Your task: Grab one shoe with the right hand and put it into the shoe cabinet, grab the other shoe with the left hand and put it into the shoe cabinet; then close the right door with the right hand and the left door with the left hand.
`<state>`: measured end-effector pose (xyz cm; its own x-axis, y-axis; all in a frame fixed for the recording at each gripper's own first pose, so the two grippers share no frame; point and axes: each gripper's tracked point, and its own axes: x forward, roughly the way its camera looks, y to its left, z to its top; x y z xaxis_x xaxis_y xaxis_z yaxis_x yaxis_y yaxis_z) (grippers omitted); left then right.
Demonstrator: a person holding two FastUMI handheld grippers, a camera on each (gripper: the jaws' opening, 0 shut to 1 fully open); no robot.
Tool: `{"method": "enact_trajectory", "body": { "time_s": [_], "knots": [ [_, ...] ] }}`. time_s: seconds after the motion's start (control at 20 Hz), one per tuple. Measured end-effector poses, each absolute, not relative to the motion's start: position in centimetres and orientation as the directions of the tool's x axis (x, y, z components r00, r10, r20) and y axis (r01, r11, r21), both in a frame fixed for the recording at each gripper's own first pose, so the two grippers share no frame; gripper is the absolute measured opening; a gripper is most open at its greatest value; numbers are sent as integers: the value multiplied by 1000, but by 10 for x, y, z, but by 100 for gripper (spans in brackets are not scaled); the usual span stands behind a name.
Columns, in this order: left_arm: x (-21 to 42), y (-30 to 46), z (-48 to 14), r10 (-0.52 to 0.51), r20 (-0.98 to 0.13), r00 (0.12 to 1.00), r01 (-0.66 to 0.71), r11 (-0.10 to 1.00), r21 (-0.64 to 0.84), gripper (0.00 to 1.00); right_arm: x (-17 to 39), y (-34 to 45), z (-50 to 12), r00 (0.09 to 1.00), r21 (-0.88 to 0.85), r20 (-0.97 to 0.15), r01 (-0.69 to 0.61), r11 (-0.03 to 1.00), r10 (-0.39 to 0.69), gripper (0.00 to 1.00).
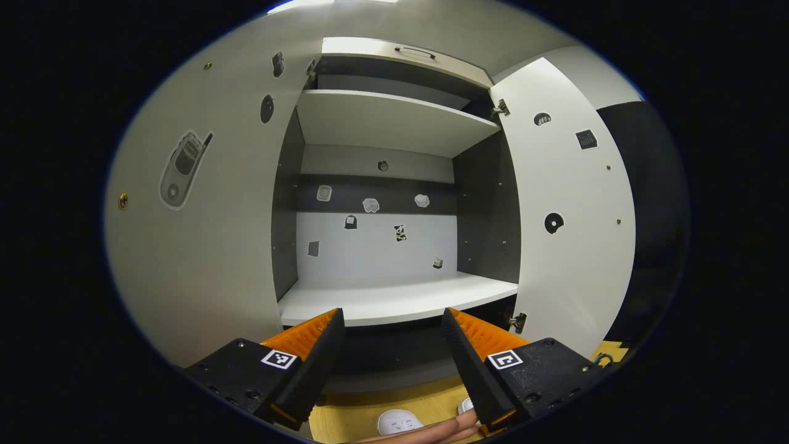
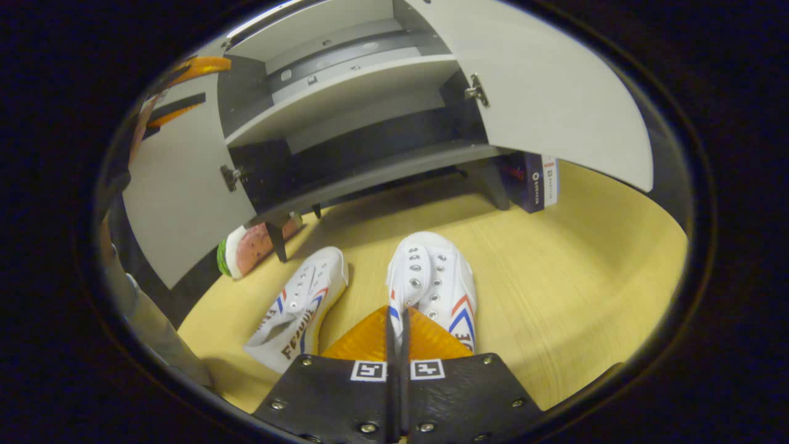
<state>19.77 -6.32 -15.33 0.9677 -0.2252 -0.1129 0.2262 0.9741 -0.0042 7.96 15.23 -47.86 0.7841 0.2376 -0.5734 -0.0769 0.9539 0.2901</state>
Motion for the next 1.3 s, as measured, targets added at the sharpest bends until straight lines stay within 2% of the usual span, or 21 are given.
{"method": "enact_trajectory", "body": {
  "time_s": [0.1, 0.4, 0.65, 0.7, 0.75, 0.85, 1.1, 1.3],
  "knots": [
    [199, -64, -153, -230, -109, 967, 230, 973, -9, 96, 84, 152, -451, 807, 315, -531, -94, 944, 258, 0],
    [208, -50, -155, -187, -118, 975, 188, 982, -2, 96, 125, 148, -347, 883, 207, -405, -164, 965, 237, 0],
    [215, -41, -158, -168, -127, 978, 168, 986, -8, 96, 182, 153, -237, 938, 62, -268, -210, 976, 219, 0],
    [216, -40, -158, -169, -128, 977, 169, 986, -12, 96, 194, 155, -217, 947, 35, -239, -213, 976, 216, 5],
    [217, -41, -159, -172, -130, 977, 172, 985, -10, 96, 206, 159, -196, 953, 15, -214, -217, 976, 215, 0],
    [218, -41, -161, -169, -133, 976, 171, 985, -3, 96, 235, 167, -160, 962, -41, -164, -226, 973, 217, 0],
    [218, -42, -159, -171, -127, 977, 170, 985, -17, 95, 305, 191, -116, 964, -66, -124, -245, 967, 236, 0],
    [219, -42, -161, -167, -129, 978, 166, 986, -16, 96, 377, 201, -125, 965, -101, -163, -222, 970, 204, 0]
  ]
}}
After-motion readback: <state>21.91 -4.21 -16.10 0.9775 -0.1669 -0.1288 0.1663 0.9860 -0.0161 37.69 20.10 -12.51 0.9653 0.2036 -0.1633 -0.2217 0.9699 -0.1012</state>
